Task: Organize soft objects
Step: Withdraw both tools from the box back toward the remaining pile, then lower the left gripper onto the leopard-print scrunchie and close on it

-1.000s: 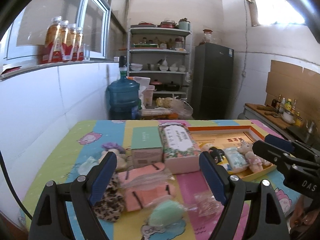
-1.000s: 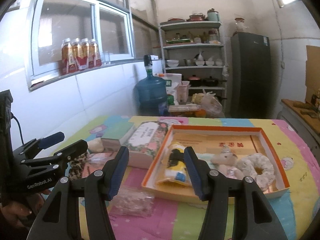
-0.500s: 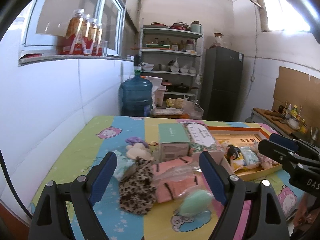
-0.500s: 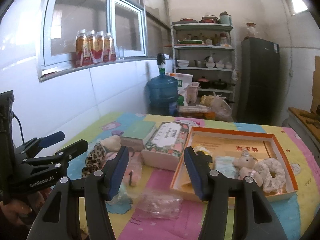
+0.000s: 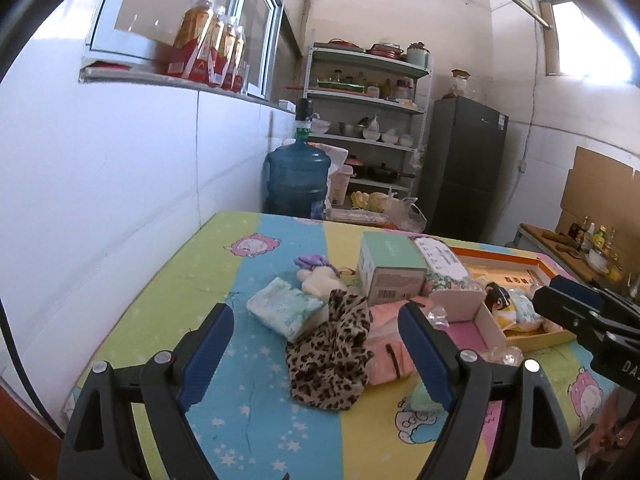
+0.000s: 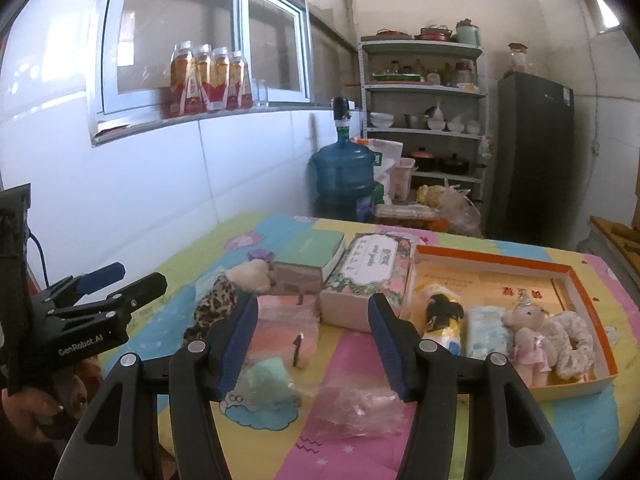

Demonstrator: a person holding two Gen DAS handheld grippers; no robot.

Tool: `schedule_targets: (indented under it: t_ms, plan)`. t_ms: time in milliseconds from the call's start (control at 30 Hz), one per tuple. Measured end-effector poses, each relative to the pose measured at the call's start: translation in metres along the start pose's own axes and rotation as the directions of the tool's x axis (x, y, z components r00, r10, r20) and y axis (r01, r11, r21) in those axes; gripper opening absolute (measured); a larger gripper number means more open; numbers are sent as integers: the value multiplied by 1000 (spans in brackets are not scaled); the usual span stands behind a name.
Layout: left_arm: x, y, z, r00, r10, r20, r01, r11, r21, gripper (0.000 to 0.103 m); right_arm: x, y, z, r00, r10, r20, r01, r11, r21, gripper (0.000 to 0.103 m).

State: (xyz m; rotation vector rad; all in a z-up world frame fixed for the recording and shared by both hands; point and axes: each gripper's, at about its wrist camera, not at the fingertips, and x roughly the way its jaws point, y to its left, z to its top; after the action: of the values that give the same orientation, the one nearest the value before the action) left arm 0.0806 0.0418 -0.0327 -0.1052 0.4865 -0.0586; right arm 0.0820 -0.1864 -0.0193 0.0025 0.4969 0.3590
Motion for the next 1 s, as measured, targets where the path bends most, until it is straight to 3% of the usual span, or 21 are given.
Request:
schedule_targets:
  t_ms: [500, 600, 800, 1000]
  plan:
    - [14, 18, -18, 999, -1, -40, 0, 1000, -26, 84, 33, 25, -14, 994, 68, -81, -71, 997, -24, 59]
    - [20, 19, -17, 998, -32, -53, 30, 999, -44, 84, 40, 30, -13, 993, 81, -89, -84, 996, -31, 59]
    - [48, 0, -15, 990, -102, -94, 101, 995, -21, 84, 51, 23, -12, 993, 57, -103, -58, 998, -10, 59]
    - [72, -12, -20, 988, -93, -125, 94, 996, 0, 84, 57, 9, -14, 993, 26, -115, -25, 1000, 9, 59]
